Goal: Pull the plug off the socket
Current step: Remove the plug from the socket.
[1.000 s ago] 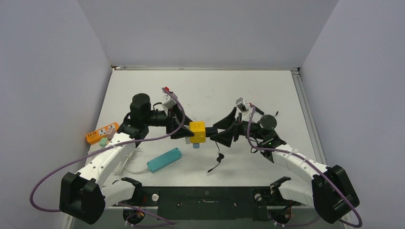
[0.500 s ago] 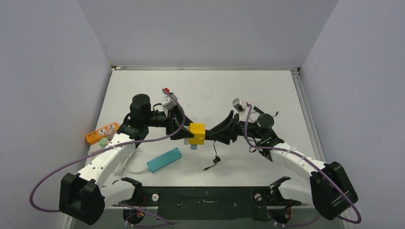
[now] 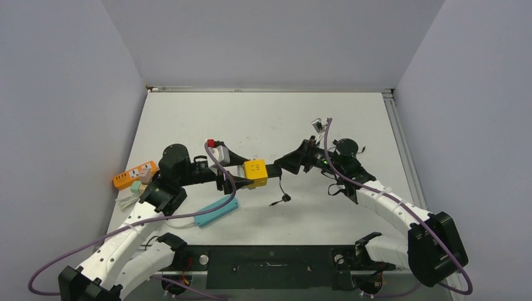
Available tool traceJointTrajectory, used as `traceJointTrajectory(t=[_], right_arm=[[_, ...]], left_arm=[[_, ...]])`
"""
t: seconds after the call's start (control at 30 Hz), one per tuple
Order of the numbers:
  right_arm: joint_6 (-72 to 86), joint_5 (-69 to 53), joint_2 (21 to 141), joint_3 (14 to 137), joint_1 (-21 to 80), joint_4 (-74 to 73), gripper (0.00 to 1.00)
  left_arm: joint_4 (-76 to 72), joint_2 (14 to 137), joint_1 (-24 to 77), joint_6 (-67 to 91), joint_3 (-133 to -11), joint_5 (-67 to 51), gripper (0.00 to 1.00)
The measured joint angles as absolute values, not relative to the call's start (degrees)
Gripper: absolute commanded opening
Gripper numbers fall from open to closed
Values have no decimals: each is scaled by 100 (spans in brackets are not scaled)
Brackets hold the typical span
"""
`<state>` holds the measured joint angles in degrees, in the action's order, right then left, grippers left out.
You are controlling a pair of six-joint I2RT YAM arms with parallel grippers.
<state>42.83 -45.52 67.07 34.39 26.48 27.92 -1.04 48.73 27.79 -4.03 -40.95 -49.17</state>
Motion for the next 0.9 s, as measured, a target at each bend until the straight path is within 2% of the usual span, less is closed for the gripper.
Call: traceJointTrajectory(t=[0.3,0.77,0.9], right_arm=[[5280,-4641,6925,3470,2681,2963,76],[5662,-4939,7356,3618,2886,3046,75],[5857,-5043,7485,3618,2998,3293,72]], left_arm=[[285,4705,3332,-1135,-3970,-3806,0],[362,4156,3555,-1424,-3653,-3094,0],[320,4080,3555,-1420,-3590,-3044,0]])
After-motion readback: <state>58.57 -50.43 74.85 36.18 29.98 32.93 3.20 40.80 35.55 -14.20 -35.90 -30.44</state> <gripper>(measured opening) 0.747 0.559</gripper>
